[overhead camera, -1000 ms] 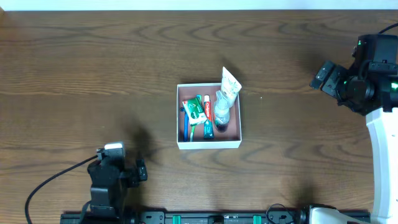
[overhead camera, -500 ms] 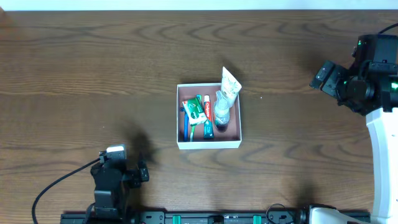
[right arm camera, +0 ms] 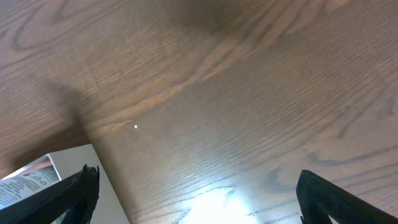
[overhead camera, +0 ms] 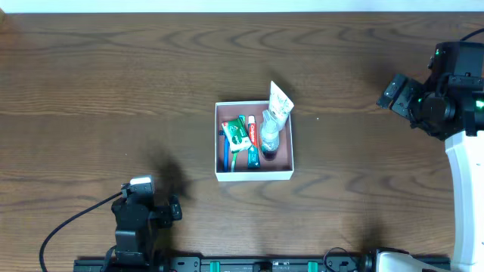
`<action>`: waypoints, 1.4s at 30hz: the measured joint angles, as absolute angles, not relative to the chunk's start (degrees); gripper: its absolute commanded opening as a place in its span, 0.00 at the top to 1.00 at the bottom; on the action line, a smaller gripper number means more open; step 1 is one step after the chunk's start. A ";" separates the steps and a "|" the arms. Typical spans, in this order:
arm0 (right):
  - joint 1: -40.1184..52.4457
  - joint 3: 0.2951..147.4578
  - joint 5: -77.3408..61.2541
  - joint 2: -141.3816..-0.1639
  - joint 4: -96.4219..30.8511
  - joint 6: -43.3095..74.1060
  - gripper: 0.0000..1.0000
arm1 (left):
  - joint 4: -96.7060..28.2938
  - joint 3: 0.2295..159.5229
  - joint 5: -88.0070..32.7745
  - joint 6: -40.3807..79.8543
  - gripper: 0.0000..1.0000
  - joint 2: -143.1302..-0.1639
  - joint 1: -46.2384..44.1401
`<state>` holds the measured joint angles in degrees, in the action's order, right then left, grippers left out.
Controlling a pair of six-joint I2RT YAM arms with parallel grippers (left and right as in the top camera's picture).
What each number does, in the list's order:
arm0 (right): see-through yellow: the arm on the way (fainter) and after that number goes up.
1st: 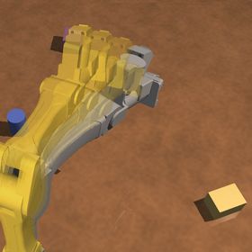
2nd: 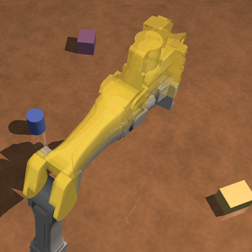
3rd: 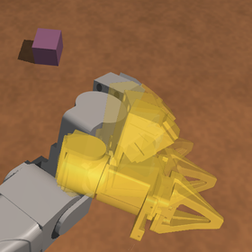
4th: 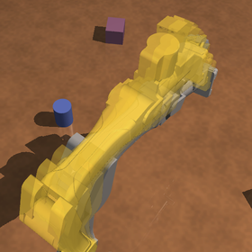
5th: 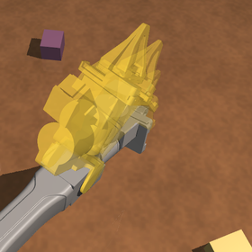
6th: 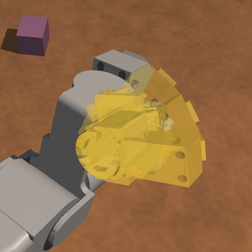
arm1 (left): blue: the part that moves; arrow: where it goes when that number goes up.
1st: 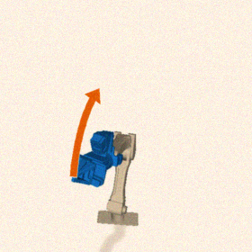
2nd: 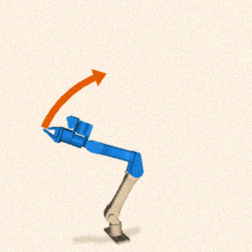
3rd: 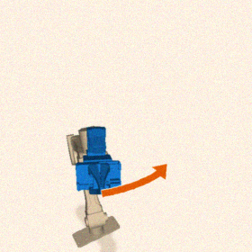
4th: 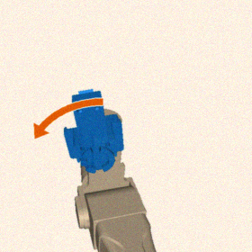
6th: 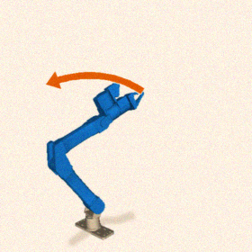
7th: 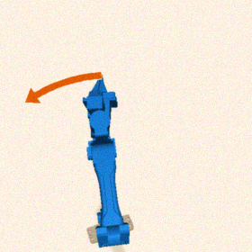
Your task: Pack container
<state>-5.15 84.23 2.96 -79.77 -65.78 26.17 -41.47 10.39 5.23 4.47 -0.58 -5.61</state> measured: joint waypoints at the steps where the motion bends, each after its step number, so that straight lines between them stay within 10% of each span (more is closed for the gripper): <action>1: -5.15 84.23 2.94 -79.77 -65.78 26.17 0.01 | -41.47 10.39 5.23 4.47 0.02 -0.58 -5.61; 29: -5.13 82.35 5.19 -77.49 -58.54 20.95 0.01 | -41.45 10.39 5.06 4.47 0.02 -0.58 -5.61; 42: -4.23 38.00 1.28 -44.40 -29.43 9.76 0.01 | -41.23 10.22 4.86 4.47 0.02 -0.58 -5.43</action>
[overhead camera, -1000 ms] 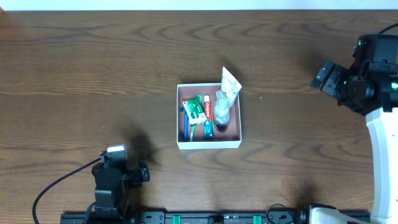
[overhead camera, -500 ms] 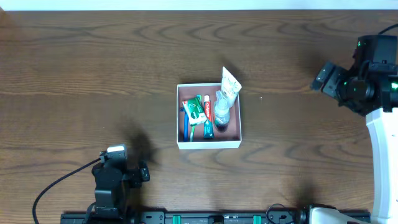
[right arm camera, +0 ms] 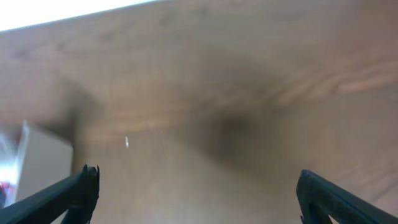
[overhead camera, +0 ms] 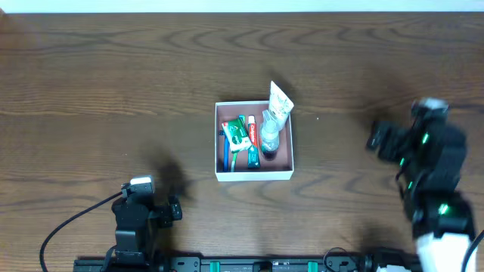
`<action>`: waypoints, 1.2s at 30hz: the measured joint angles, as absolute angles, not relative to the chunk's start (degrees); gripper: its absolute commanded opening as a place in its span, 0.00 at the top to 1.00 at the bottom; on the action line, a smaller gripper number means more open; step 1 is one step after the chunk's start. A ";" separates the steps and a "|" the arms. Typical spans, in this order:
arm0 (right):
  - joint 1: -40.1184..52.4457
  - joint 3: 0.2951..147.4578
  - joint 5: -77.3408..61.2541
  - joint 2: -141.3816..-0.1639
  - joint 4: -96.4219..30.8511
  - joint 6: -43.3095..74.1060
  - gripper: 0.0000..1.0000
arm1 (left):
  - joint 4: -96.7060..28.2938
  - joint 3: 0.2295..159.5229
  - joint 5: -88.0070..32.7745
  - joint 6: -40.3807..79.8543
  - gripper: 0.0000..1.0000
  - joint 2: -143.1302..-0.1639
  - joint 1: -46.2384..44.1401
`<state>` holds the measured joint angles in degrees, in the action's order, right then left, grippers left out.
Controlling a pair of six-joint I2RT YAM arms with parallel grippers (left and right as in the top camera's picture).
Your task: Pack container
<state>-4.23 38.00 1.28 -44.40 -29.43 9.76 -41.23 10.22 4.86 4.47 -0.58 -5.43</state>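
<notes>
A white open box [overhead camera: 253,175] sits mid-table, holding a blue toothbrush [overhead camera: 226,155], a green toothpaste carton [overhead camera: 237,134], a red-and-white tube [overhead camera: 252,143] and a clear bottle [overhead camera: 269,134]. A white tube [overhead camera: 279,101] leans out over its back right corner. My right gripper [overhead camera: 378,139] hovers right of the box, well apart from it. In the blurred right wrist view this gripper [right arm camera: 198,186] is open with only bare wood between the fingers, and the box's wall [right arm camera: 40,154] shows at the left edge. My left gripper [overhead camera: 175,211] lies near the front edge; its jaws are too small to read.
The dark wooden table [overhead camera: 113,91] stretches all round the box. A black cable [overhead camera: 68,227] runs from the left arm's base at the front left. The right arm's white base [overhead camera: 446,253] fills the front right corner.
My right arm has moved from the far right edge toward the front of the table, its gripper still open and empty. The wrist view is now blurred. Box and left arm are unchanged.
</notes>
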 measured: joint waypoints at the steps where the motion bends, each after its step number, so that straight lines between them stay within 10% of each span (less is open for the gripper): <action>1: -4.23 34.52 0.80 -41.58 -28.95 9.61 0.01 | -41.21 10.22 4.86 4.47 0.02 -0.58 -5.43; 18: -4.21 8.47 -1.58 -2.55 -27.11 9.34 0.01 | -41.28 10.22 4.86 4.47 0.02 -0.58 -5.43; 36: -4.23 7.75 -1.58 -0.89 -26.17 9.34 0.01 | -41.28 10.22 4.86 4.47 0.02 -0.58 -5.43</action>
